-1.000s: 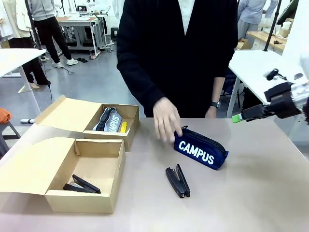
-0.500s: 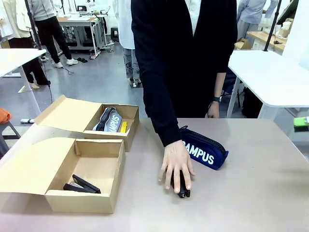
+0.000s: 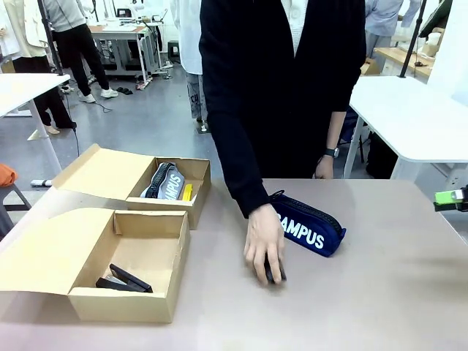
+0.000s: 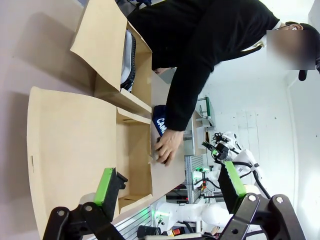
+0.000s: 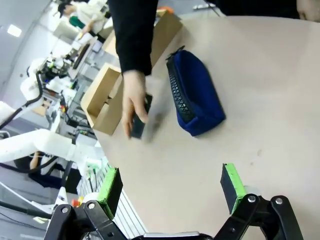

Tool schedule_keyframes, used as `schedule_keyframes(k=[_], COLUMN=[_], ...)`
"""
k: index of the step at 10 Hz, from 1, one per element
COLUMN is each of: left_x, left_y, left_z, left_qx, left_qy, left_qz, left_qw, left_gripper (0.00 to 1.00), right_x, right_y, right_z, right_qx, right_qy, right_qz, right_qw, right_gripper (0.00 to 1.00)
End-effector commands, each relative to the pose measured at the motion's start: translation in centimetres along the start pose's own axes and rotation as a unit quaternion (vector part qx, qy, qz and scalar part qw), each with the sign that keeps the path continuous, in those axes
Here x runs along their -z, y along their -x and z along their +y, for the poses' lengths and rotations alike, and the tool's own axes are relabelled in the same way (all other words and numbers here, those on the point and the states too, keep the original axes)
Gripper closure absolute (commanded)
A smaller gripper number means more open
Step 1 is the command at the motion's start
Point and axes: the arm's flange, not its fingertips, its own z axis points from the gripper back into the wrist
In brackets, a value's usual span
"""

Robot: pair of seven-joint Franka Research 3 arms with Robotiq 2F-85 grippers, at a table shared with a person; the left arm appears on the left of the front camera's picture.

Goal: Place items inside the box.
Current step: Pick up a Pencil pouch or Stapler and place it inside the Mailer Box closest to the robot.

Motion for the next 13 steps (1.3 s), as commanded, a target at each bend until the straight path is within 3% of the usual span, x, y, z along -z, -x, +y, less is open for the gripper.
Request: schedule_keyframes(k=[1,3,6,8,10,13], left_x=[0.1,0.1,0.1,0.1,0.1,0.1], left_y=[0.2,0.2,0.2,0.2,0.2,0.2], left_z=[-0.1,-0.1,-0.1,-0.1,-0.1,-0.1], left_qx=[0.007,0.007,0.007,0.007,0.007,0.007], left_qy=[0.011,0.011,0.011,0.011,0.011,0.011], left_qz=[-0.004,-0.004,-0.004,-0.004,-0.004,-0.004], left_qw=[1.000,1.000,1.000,1.000,1.000,1.000], left_gripper=[0.00,0.00,0.00,0.00,0.00,0.00], right_x=[3.1,7.3,16.4,21.3,25.2,30.9], right_y=[1.1,-2.6,-8.2,-10.9,-12.3,-13.0], right_z=[2.2,3.8,7.6,8.9,9.0,6.5], right_qx=[-0.032,-0.075,-0.172,-0.209,-0.238,-0.219], right_qy=[0.008,0.022,0.066,0.155,0.190,0.242], right_qz=[0.021,0.079,0.191,0.209,0.243,0.293], right_qw=[0.999,0.994,0.964,0.943,0.921,0.899], right_gripper=[0.00,0.00,0.00,0.00,0.00,0.00])
